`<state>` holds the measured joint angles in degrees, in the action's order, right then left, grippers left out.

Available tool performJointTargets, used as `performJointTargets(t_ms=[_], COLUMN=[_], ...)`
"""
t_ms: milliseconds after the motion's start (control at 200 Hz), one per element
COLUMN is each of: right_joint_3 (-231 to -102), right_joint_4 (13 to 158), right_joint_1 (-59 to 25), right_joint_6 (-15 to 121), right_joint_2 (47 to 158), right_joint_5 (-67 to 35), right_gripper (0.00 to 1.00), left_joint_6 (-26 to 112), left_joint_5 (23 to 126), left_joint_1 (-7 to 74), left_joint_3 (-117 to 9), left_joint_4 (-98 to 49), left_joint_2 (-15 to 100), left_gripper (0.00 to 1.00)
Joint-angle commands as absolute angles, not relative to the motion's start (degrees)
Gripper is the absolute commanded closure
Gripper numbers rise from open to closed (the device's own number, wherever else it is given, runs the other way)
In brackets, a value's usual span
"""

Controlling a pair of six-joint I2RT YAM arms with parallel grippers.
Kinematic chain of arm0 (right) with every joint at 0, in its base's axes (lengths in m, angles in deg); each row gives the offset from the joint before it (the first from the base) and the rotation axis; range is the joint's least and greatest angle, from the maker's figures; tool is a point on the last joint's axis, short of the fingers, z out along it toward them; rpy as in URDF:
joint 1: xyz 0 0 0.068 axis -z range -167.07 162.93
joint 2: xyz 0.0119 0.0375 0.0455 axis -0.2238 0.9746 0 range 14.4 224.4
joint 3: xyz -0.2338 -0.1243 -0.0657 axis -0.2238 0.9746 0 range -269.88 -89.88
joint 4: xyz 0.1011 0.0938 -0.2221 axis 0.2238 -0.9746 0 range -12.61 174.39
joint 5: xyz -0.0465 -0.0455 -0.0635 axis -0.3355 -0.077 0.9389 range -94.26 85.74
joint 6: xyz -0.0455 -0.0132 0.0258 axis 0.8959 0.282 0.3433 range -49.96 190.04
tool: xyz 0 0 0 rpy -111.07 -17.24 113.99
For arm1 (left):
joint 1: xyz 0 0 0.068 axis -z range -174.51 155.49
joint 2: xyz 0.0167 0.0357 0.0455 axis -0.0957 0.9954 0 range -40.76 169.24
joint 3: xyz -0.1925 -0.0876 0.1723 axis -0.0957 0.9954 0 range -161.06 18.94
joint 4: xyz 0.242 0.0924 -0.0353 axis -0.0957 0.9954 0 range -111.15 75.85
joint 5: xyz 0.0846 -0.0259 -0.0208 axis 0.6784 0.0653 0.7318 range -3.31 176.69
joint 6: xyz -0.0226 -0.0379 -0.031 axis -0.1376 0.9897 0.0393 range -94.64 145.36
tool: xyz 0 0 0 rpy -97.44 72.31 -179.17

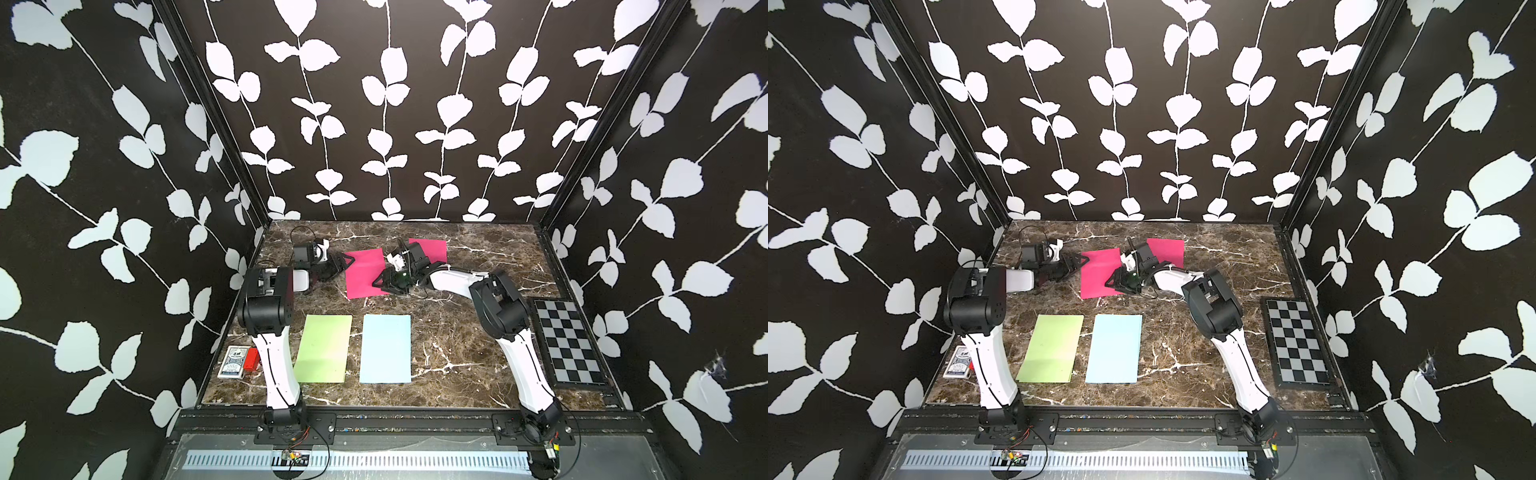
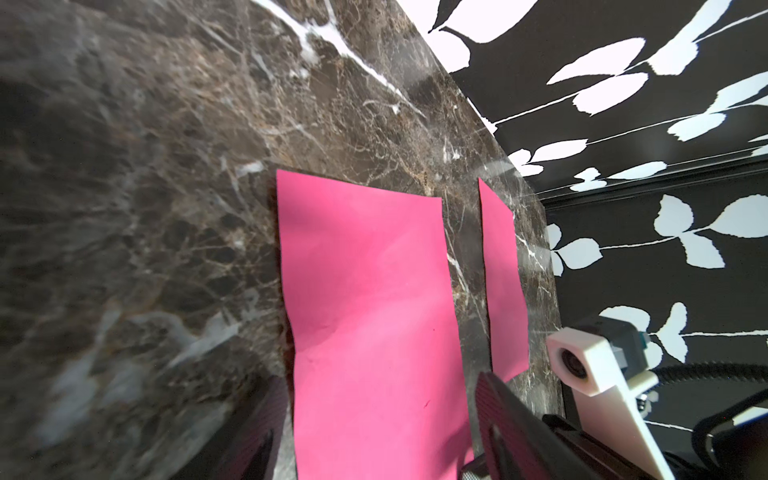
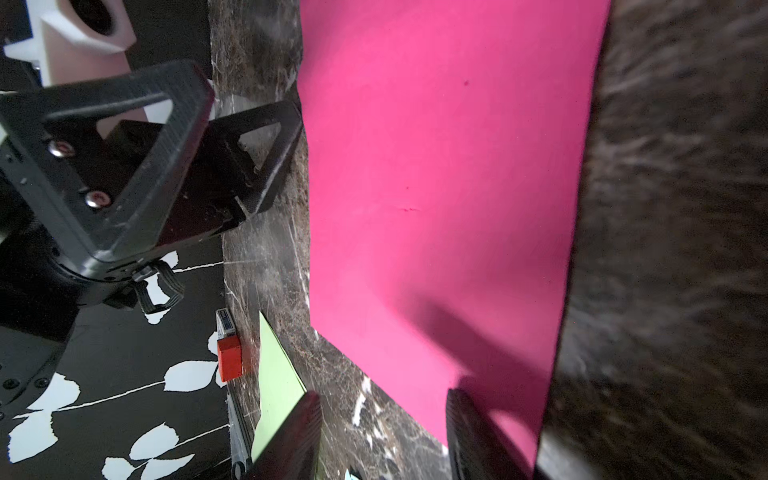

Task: Sort the scattered colored papers by color
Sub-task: Pick up the colored paper from the center of the board.

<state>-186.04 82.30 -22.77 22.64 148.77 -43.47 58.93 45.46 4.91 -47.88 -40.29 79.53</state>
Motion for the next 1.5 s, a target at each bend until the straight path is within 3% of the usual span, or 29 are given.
performJointTargets(t_ms=[0, 520, 715, 955, 1210, 1396, 1491], right_joint_3=[-186.19, -186.07, -185.42, -184.81, -184.36, -184.27, -184.07], right_joint_4=[80.82, 81.01, 81.57, 82.37, 83.16, 83.59, 83.69], right_joint_1=[-22.67, -22.64, -22.67, -22.67, -22.67, -22.67, -22.67], right_joint_6=[22.14, 21.96, 21.66, 21.08, 20.56, 20.23, 20.21], right_joint_2=[151.23, 151.04, 150.94, 150.89, 150.85, 151.06, 150.90], right_joint_5=[-43.10, -43.44, -43.55, -43.90, -44.34, -44.61, -44.78], right_gripper=[0.51, 0.50, 0.50, 0.50, 0.50, 0.50, 0.50], left_joint_6=[57.36, 58.14, 60.96, 61.81, 53.30, 50.58, 51.79], left_joint_5=[45.89, 40.76, 36.89, 33.92, 30.07, 29.99, 29.74], left_joint_1=[4.44, 4.50, 4.52, 4.44, 4.44, 4.44, 4.43], left_joint_3=[-49.53, -54.13, -52.49, -50.58, -51.49, -52.16, -51.90], left_joint_4=[-35.55, -31.02, -35.29, -37.92, -27.75, -24.44, -26.30], left_joint_2=[79.92, 83.78, 84.22, 84.22, 82.47, 82.32, 82.38], left_gripper=[0.25, 0.25, 0.35, 0.36, 0.39, 0.46, 0.56])
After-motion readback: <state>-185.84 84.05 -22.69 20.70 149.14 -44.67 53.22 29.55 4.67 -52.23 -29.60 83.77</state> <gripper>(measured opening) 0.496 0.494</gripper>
